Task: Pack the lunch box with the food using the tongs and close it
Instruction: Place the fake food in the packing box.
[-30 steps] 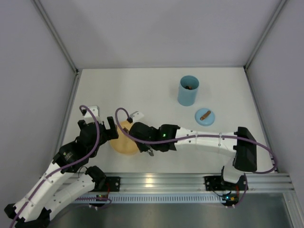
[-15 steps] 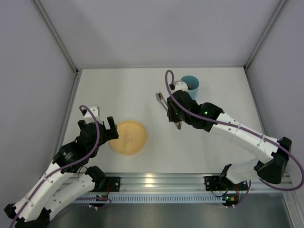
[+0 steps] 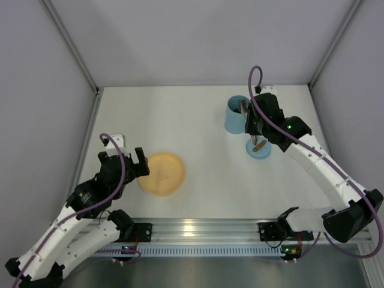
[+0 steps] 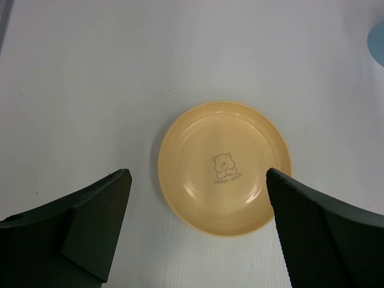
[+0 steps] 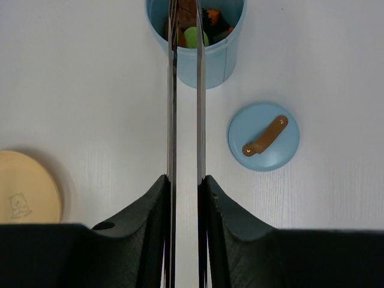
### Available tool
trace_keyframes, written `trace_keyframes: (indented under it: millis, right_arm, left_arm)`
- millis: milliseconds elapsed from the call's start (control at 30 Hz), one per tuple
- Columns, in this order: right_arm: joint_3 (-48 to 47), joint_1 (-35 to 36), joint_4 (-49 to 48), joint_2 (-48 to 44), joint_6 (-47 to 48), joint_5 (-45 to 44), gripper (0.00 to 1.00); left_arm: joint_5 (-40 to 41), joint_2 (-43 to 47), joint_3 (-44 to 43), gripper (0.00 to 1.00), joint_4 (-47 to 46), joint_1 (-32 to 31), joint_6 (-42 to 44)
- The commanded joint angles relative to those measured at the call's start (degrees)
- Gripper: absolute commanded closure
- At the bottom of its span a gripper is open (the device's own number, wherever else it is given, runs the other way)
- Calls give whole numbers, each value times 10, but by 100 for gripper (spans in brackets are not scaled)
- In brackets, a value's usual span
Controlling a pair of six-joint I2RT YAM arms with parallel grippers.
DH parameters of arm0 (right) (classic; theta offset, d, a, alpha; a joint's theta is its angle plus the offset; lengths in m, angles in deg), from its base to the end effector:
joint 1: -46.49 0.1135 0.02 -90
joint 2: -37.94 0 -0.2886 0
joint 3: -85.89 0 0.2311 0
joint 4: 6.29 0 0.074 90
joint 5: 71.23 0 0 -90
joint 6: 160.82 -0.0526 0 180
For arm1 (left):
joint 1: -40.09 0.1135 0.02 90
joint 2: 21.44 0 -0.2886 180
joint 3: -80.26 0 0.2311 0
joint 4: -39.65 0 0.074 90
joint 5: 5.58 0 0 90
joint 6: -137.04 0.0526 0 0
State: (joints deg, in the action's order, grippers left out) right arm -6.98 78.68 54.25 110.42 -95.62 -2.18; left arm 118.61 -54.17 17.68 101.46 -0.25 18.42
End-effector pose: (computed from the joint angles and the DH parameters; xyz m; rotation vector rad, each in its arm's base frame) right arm 0.2164 0.1140 0.3898 0.0471 2.2197 0.1310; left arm 0.0781 -0.0275 0.3224 -0.1351 2.0216 -0.1209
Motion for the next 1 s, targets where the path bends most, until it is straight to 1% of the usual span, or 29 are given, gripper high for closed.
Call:
trace_keyframes:
  millis: [0,300,433,600,633,967]
  right_arm:
    - [-36,-24,-1,8,19,21,77]
    - [-31,-36,-3,14,22,25,72]
    - [-30,-38,-6,14,25,24,68]
    - [-31,-39,-5,15,25,25,66]
    - [-31,-39,-4,15,26,25,63]
    - [-39,-40,0,7,27,25,61]
  left_arm:
    - [12,6,-3,1,-21,-3,-3]
    - [11,5,-2,1,-21,-3,-3]
    - [11,5,-1,1,-22,-3,-3]
    - [11,4,-2,1,-21,-3,-4]
    - [10,4,-1,1,-22,-3,-3]
    - [10,1,-1,1,-22,-3,-2]
